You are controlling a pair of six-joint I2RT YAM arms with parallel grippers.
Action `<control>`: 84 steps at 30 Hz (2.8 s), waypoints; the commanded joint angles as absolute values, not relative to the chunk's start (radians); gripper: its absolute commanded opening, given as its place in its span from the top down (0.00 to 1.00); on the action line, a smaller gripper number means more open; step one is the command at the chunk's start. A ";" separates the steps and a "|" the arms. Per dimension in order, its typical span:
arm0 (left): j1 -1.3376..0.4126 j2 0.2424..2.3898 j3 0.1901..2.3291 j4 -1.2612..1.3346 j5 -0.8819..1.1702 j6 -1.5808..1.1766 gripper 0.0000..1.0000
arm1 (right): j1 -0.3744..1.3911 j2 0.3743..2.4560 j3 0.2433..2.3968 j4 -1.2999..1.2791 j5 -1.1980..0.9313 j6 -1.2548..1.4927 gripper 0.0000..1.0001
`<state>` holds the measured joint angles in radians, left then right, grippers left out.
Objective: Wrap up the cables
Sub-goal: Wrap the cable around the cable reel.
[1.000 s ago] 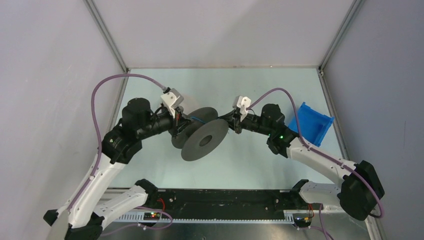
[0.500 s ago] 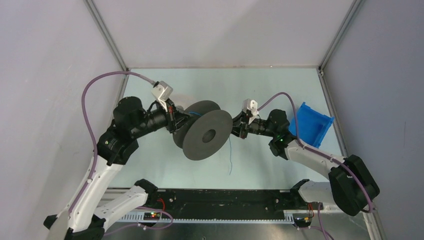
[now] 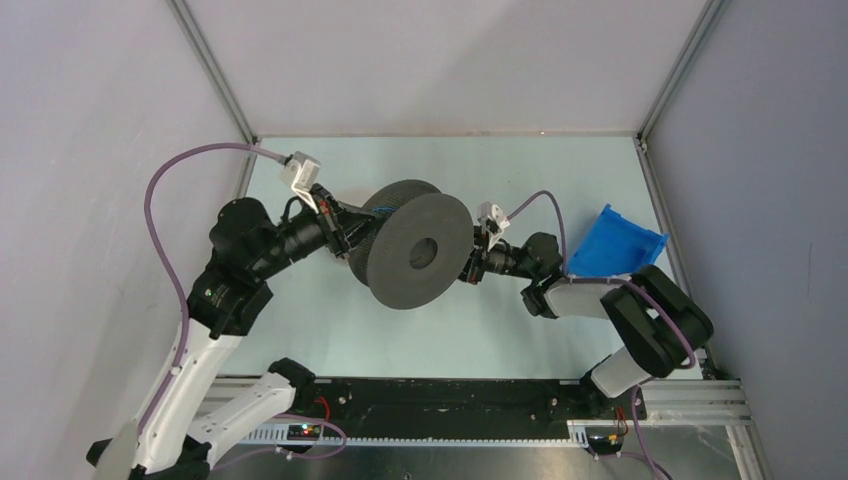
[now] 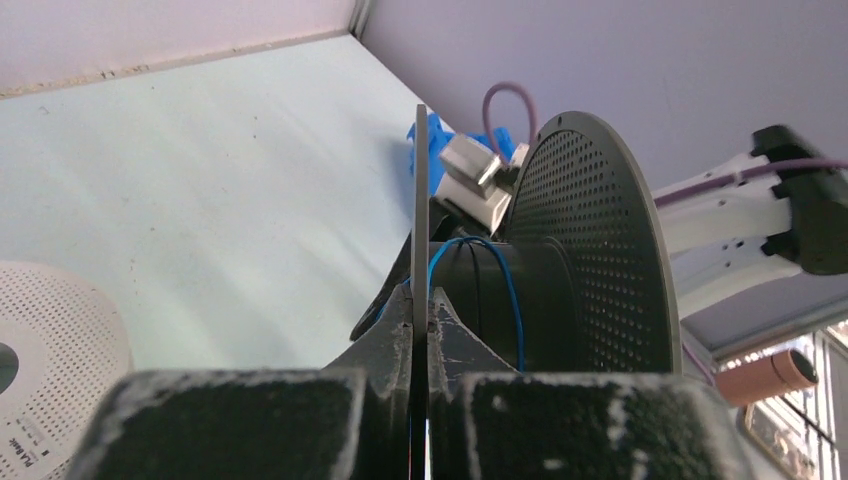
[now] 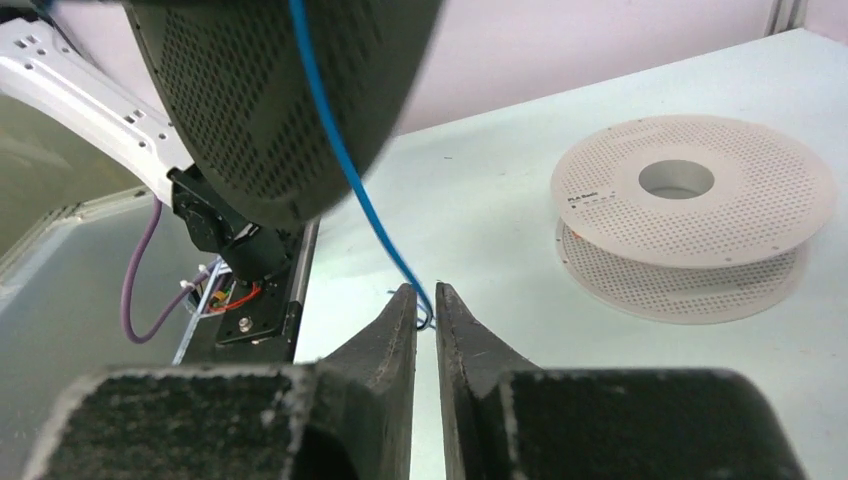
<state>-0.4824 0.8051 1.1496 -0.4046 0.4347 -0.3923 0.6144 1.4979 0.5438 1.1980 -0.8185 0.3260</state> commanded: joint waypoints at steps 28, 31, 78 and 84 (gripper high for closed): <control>-0.396 0.683 1.030 -0.061 0.160 -0.657 1.00 | 0.705 1.691 0.482 1.502 -0.617 0.456 0.98; -0.393 0.682 1.026 -0.044 0.162 -0.671 1.00 | 0.705 1.704 0.482 1.502 -0.616 0.458 0.94; -0.858 0.873 0.968 -0.111 -0.787 0.224 1.00 | 1.077 1.267 0.856 0.390 0.027 -0.119 0.98; -0.861 0.831 0.939 -0.156 -0.731 0.243 1.00 | 1.070 1.249 0.878 0.377 0.018 -0.180 0.98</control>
<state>-0.8673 0.8749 0.9428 -0.1444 -0.6945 0.1291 1.0809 1.3087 0.8185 0.3611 -0.0235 -0.1234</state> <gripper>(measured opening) 0.038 0.022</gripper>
